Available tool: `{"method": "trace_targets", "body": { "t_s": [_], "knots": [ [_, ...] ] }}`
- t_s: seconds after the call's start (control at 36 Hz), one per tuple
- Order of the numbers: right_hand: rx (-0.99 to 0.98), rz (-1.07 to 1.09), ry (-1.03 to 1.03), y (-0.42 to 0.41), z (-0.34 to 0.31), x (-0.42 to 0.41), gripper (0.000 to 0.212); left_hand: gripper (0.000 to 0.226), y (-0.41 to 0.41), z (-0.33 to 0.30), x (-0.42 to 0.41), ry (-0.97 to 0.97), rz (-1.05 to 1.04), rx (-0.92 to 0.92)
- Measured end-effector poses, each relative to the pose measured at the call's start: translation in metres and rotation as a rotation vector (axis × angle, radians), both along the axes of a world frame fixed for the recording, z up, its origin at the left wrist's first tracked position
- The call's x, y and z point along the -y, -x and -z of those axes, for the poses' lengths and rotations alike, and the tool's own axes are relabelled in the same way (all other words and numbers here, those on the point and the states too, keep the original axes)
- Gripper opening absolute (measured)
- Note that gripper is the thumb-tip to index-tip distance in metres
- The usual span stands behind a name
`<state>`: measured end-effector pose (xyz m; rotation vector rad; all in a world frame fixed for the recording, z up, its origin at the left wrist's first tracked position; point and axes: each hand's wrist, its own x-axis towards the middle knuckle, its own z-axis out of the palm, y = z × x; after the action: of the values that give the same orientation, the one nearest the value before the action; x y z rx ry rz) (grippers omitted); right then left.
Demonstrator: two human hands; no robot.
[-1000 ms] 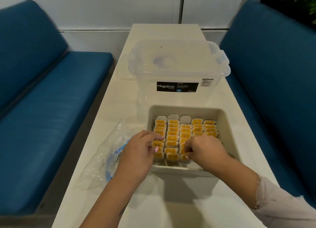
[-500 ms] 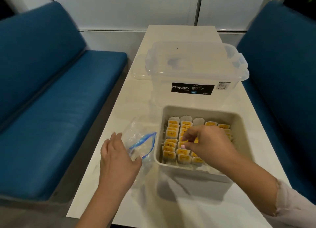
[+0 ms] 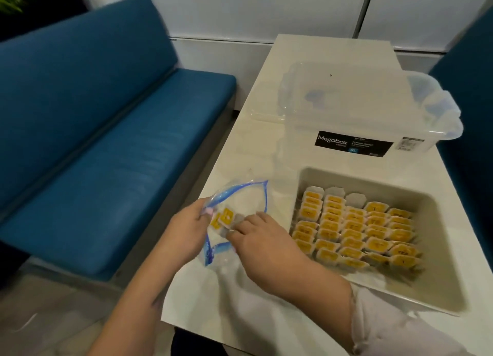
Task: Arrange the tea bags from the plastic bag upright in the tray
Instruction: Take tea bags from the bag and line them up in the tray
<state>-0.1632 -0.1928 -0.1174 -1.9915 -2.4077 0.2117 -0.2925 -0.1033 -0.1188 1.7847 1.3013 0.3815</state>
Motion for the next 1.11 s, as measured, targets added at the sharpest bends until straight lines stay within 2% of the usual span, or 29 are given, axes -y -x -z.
{"method": "trace_targets", "body": {
  "t_s": [0.17, 0.33, 0.42, 0.56, 0.72, 0.89, 1.03, 1.11],
  "knots": [
    [0.057, 0.039, 0.124, 0.012, -0.002, -0.011, 0.031, 0.023, 0.007, 0.0, -0.011, 0.114, -0.05, 0.086],
    [-0.161, 0.359, 0.177, 0.019, 0.001, -0.047, 0.039, 0.031, 0.006, 0.001, -0.01, 0.096, -0.012, 0.036],
    [-0.242, 0.503, 0.271, 0.023, 0.009, -0.066, 0.03, 0.033, 0.005, 0.0, -0.008, 0.06, 0.02, 0.022],
    [-0.228, 0.537, 0.286, 0.027, 0.024, -0.076, 0.031, 0.033, 0.005, -0.001, -0.009, 0.065, 0.042, 0.022],
    [-0.26, 0.553, 0.412, 0.023, 0.027, -0.086, 0.015, 0.031, 0.01, -0.003, -0.016, 0.06, 0.044, 0.026],
    [-0.326, 0.492, 0.415, 0.018, 0.024, -0.087, 0.031, 0.033, 0.012, -0.005, -0.02, 0.098, 0.06, -0.022],
    [-0.253, 0.382, 0.443, 0.017, 0.018, -0.088, 0.036, 0.032, 0.01, -0.006, -0.019, 0.086, 0.093, -0.042],
    [-0.157, 0.331, 0.351, 0.02, 0.014, -0.084, 0.026, 0.034, 0.01, -0.005, -0.018, 0.08, 0.109, -0.064]
  ]
}}
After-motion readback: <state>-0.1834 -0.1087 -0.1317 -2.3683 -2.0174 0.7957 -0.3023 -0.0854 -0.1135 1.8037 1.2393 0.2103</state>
